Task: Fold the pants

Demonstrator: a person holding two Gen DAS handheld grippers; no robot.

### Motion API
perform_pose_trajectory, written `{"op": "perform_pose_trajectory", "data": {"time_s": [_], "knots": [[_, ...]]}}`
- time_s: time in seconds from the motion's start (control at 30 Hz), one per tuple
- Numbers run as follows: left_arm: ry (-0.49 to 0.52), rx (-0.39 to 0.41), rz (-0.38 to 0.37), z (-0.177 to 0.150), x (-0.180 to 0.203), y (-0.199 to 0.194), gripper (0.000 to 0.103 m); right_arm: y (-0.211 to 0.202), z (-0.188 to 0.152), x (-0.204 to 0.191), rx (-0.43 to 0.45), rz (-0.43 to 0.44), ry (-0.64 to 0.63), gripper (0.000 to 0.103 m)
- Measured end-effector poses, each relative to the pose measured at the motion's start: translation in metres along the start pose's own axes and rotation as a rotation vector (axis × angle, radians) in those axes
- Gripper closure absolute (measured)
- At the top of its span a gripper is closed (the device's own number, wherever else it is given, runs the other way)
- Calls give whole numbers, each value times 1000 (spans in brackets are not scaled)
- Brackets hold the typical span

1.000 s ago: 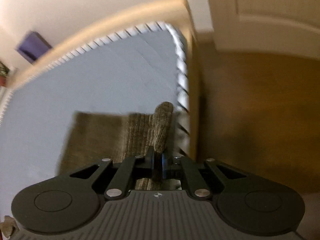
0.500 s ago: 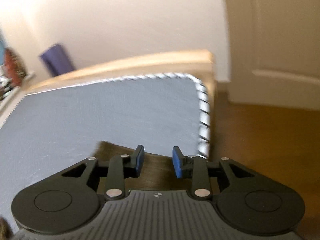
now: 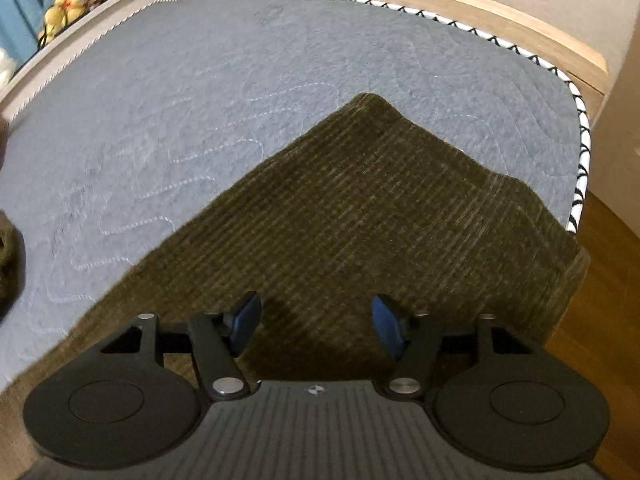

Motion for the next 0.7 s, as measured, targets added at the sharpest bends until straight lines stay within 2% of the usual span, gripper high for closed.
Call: {"op": "perform_pose_trajectory", "data": {"time_s": [0.1, 0.2, 0.47, 0.57, 0.7], "knots": [[-26, 61, -9, 20, 7, -10, 36, -16, 12, -29, 83, 37, -24, 40], [-51, 183, -13, 43, 18, -36, 24, -41, 18, -71, 166, 125, -93, 40], [-97, 455, 30, 108, 54, -80, 24, -102, -1, -188, 305, 356, -270, 40], [-113, 472, 41, 126, 63, -78, 24, -130, -9, -229, 353, 438, -326, 40], [-159, 459, -1, 145, 62, -58, 24, -161, -19, -276, 412, 530, -412, 39]]}}
Point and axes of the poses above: each gripper's, at about its wrist camera, not at the fingertips, and y roughly the way its jaws point, x to its right, z to its top, the point moved 8 cm from there along y, roughly the way its jaws point, and after that the axes turned 1 degree about -y, right-handed, at the moved point
